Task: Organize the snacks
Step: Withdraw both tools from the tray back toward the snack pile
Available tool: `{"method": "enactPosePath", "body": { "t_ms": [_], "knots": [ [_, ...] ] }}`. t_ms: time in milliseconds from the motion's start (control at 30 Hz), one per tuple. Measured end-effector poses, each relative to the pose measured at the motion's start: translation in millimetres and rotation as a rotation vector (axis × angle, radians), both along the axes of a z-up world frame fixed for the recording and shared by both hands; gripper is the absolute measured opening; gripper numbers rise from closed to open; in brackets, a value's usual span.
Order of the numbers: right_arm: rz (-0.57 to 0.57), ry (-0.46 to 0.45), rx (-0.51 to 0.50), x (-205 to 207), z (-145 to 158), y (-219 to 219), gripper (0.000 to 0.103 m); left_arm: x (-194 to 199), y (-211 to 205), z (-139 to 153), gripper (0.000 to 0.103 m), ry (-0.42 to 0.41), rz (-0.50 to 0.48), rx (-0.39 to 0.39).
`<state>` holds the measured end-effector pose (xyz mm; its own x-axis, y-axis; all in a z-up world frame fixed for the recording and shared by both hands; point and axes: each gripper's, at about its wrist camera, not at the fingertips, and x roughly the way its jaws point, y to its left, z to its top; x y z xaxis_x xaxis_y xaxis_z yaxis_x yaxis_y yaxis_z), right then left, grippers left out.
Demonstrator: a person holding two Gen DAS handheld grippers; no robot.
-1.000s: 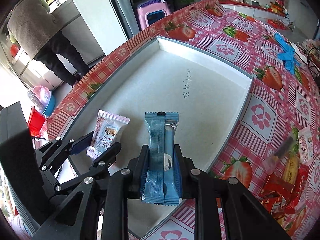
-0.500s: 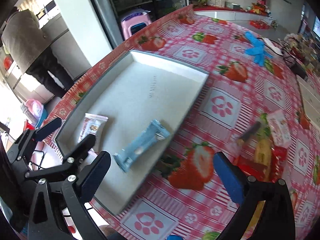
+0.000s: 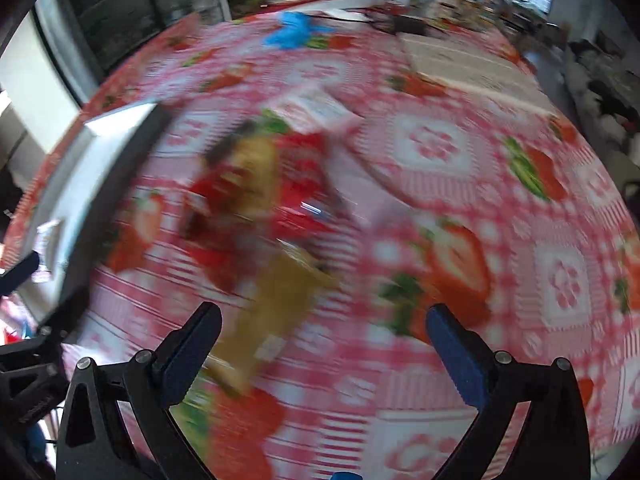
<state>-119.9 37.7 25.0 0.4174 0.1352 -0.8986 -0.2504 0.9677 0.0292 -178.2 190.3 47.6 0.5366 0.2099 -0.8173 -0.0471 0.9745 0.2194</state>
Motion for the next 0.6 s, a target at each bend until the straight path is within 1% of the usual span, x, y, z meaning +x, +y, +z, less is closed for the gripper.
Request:
{"method": "enactPosePath", "body": {
  "t_ms": [67,133,167,200,233,267,367,433,600],
  "knots": [
    [-0.045,-0.013,-0.036,-6.5,-8.3,-20.7,0.103,-1.4,-19.6,-3.4,0.086,0.013,-0.031,0.023],
    [-0.093,-0.006,-0.055,-11.7,-19.4,-44.8,0.103,-2.8,-36.2,-6.7,0.086,0.025,-0.055,0.062],
    [-0.105,-0.008,-0.020,-14.3,-22.5,-56.1,0.103,-3.3,-43.6,-7.9,0.086,0.029,-0.068,0.086],
    [-0.103,-0.031,-0.008,-16.8,-21.2,-60.2,0.103,-3.9,-51.2,-9.0,0.086,0.032,-0.082,0.110],
    [-0.106,-0.042,-0.034,-20.1,-22.7,-62.1,0.103,-4.8,-57.5,-9.6,0.086,0.034,-0.092,0.129],
    [-0.103,-0.058,-0.031,-22.4,-22.9,-62.8,0.103,-5.4,-62.2,-10.0,0.086,0.036,-0.100,0.141],
    [-0.106,-0.113,-0.019,-31.4,-24.1,-67.2,0.103,-6.5,-71.8,-8.8,0.086,0.040,-0.116,0.151],
    [-0.105,-0.133,-0.017,-37.0,-24.0,-67.8,0.103,-6.9,-74.1,-7.4,0.086,0.040,-0.114,0.154],
    [-0.106,-0.143,-0.014,-31.8,-24.5,-64.2,0.103,-4.8,-73.0,-6.2,0.086,0.044,-0.098,0.150]
  ]
}}
